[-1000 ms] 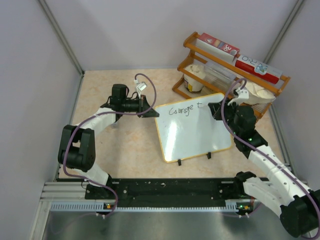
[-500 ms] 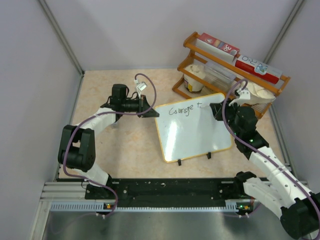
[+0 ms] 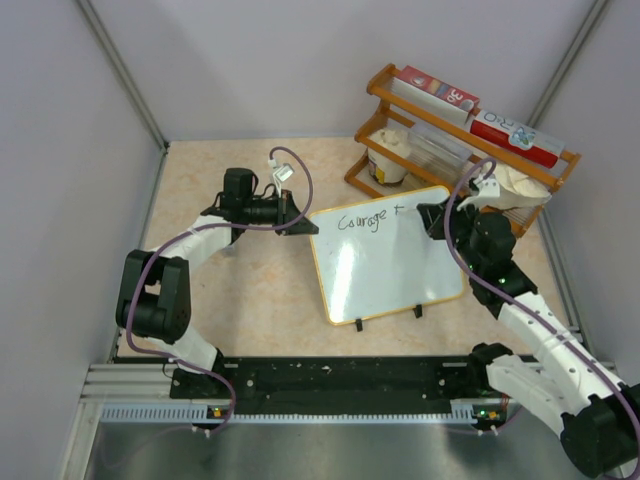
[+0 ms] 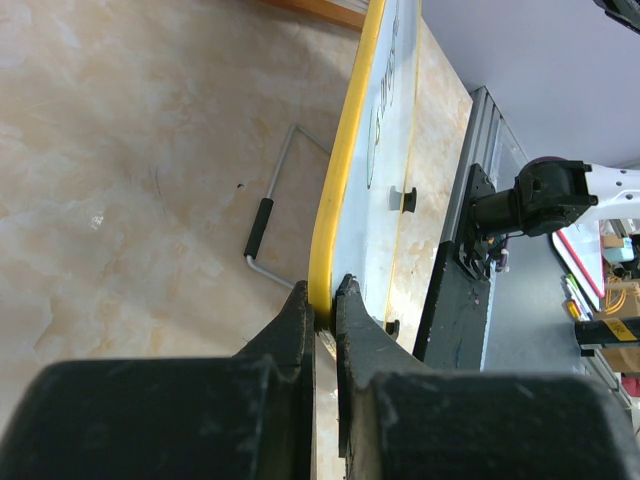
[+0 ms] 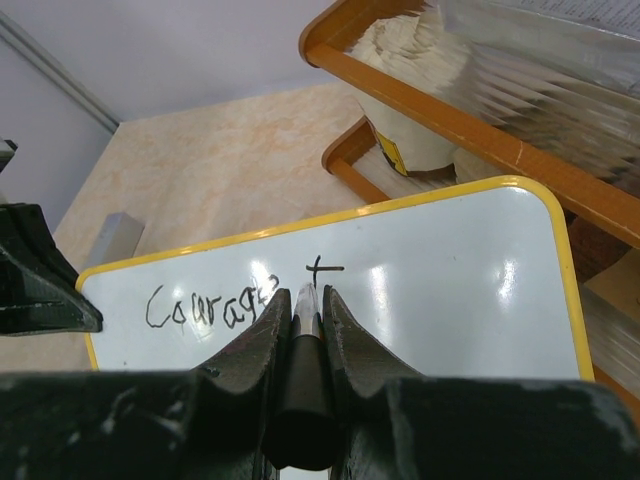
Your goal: Write a sentence on the whiteboard
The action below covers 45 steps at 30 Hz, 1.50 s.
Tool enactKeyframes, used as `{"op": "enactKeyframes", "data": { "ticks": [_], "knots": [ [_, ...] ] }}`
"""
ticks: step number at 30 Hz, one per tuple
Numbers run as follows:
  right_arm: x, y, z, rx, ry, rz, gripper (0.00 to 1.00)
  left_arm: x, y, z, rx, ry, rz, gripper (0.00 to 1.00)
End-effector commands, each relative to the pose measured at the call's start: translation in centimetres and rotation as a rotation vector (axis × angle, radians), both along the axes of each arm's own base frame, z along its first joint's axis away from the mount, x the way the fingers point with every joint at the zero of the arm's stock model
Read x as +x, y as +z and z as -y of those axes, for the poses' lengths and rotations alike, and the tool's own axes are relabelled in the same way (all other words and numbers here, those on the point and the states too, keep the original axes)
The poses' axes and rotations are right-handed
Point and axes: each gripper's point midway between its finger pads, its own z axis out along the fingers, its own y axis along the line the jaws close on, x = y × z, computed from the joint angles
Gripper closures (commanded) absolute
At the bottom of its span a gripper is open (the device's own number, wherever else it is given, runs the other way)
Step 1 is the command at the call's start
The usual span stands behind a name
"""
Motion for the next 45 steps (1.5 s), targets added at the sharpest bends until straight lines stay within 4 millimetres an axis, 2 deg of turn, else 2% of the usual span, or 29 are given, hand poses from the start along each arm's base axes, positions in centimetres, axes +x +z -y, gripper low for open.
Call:
{"op": "enactKeyframes", "data": {
  "ticks": [1,8,21,32,45],
  "knots": [
    [0.6,2.2,-0.2,0.031,0.007,0.062,1.0,-0.9,-3.8,0.6,0.117,-0.047,0.096,1.0],
    [1.1,0.8,-0.2,0.025,-0.001,0.027,1.0,-0.9,-3.9,0.5,0.12,-0.048,0.093,1.0],
    [0.5,0.4,0.2,0.015,-0.01,0.019,1.0,-0.9,-4.0,0.5,0.122,-0.047,0.091,1.0],
    [0.1,-1.2,0.2,-0.004,-0.004,-0.02,1.0,-0.9,-4.0,0.5,0.122,-0.045,0.091,1.0],
    [-0.3,-1.5,1.0,-0.026,-0.034,-0.025,1.0,-0.9,-4.1,0.5,0.124,-0.046,0.09,1.0]
  ]
}}
